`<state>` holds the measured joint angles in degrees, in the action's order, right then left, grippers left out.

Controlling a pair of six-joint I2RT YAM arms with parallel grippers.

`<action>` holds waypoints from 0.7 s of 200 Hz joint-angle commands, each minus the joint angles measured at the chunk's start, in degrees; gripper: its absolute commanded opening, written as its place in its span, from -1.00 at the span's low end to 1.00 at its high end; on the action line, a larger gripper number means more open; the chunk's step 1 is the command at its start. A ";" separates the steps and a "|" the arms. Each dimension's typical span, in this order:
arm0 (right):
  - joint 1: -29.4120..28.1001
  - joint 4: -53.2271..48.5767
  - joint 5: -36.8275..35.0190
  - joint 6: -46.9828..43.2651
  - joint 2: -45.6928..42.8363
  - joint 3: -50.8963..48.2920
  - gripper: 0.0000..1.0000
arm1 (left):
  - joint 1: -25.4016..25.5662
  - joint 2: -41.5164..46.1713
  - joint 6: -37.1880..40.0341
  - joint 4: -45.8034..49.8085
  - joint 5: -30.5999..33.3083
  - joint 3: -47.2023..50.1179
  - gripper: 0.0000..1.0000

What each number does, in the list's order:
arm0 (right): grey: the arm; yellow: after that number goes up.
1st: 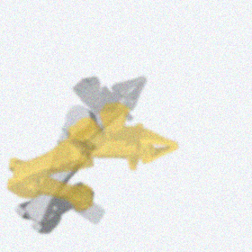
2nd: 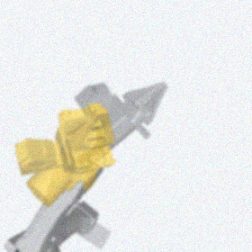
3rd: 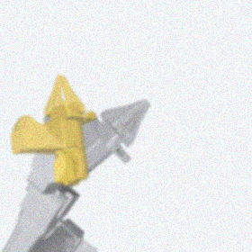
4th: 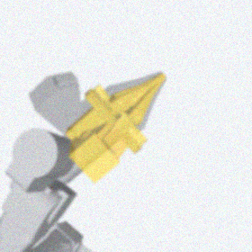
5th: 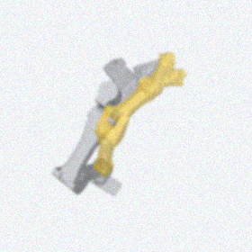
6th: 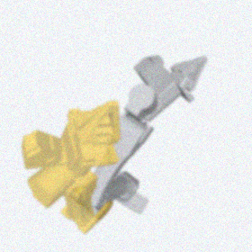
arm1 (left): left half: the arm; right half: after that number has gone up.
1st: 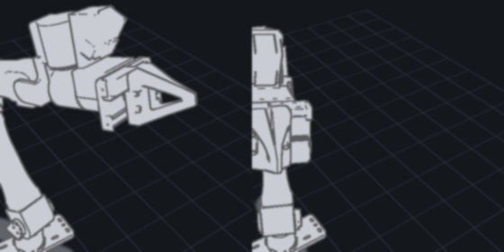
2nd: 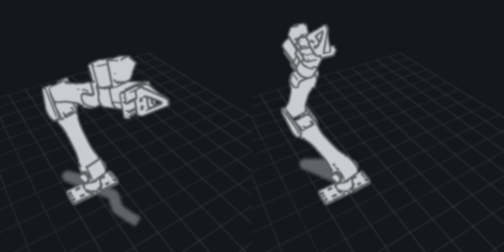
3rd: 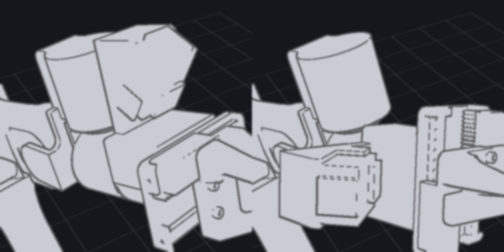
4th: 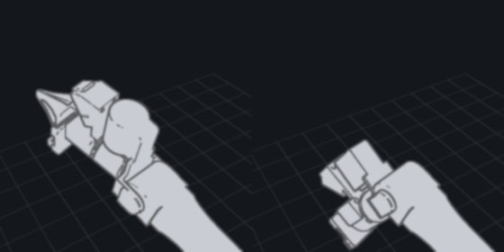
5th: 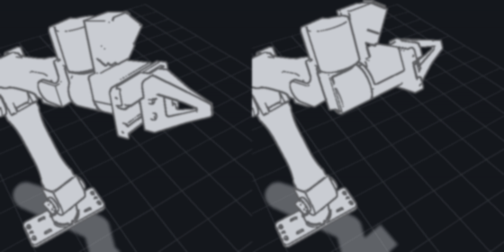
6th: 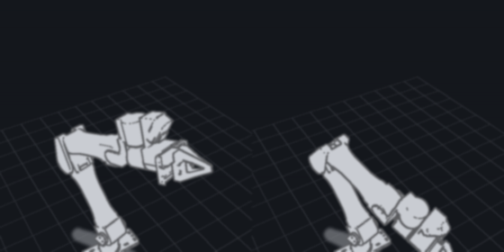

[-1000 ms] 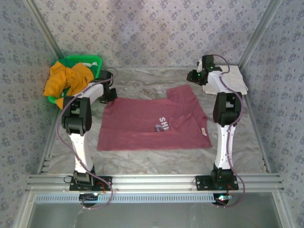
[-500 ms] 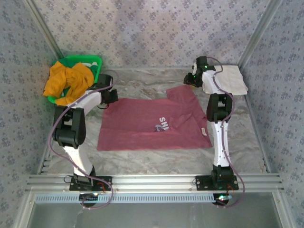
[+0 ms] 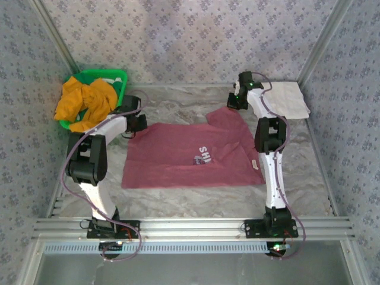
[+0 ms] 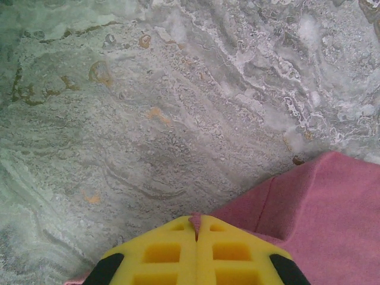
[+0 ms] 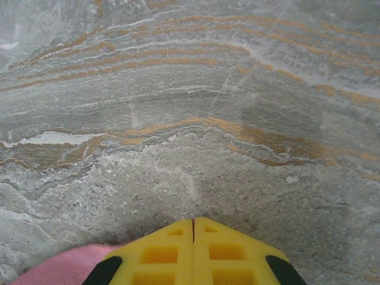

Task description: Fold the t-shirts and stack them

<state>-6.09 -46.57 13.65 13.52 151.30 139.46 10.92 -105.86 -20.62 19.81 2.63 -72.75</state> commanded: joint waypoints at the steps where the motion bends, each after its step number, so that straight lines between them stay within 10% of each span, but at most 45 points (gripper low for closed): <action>1: 0.28 -1.23 -1.50 -0.25 -0.82 0.46 -0.99 | -0.37 1.92 -0.64 -0.12 0.47 -0.81 -1.00; 140: 2.34 20.60 0.13 1.09 -26.41 -31.53 -1.00 | -3.07 5.43 -0.23 -4.29 -2.80 5.07 -1.00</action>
<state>-4.01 -31.73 12.38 14.06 131.07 113.91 8.08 -103.42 -21.02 17.26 1.06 -69.32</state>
